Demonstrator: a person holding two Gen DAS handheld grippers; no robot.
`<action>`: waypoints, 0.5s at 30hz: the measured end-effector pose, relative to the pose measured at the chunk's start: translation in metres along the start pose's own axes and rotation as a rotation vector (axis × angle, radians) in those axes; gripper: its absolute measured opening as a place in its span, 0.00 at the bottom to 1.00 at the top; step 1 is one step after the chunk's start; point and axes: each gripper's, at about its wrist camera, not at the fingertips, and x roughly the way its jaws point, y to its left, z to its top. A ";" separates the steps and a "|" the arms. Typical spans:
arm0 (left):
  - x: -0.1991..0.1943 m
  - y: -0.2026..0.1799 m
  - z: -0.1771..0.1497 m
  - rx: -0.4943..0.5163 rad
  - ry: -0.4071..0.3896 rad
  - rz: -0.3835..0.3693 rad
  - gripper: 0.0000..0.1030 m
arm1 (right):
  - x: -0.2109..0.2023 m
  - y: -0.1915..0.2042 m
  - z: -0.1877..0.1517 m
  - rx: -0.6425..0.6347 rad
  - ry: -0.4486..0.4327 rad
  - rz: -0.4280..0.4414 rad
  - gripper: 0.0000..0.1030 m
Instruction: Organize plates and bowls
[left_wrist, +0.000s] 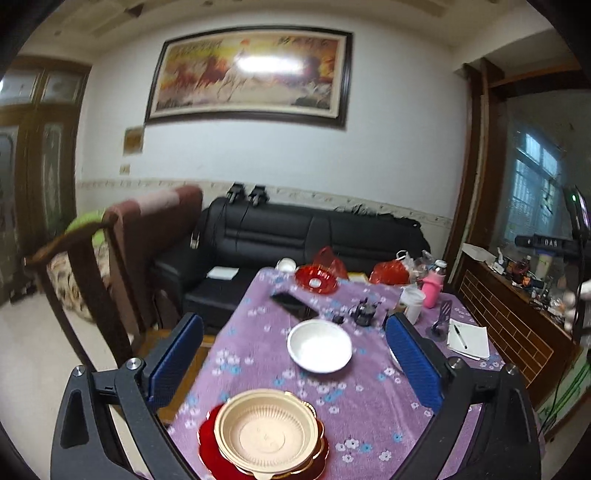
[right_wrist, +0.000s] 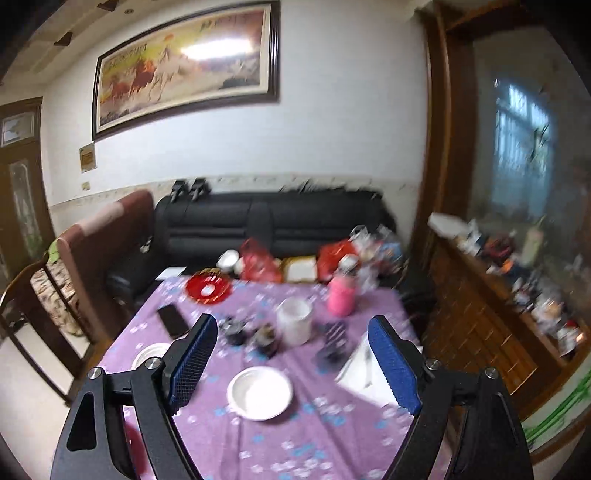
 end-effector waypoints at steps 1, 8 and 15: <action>0.008 0.003 -0.006 -0.020 0.023 -0.006 0.96 | 0.008 0.001 -0.006 0.002 0.013 0.012 0.85; 0.067 -0.018 -0.035 -0.090 0.175 -0.023 0.96 | 0.081 0.010 -0.057 -0.005 0.140 0.079 0.85; 0.120 -0.083 -0.069 -0.055 0.321 -0.062 0.96 | 0.149 -0.017 -0.124 0.101 0.259 0.150 0.84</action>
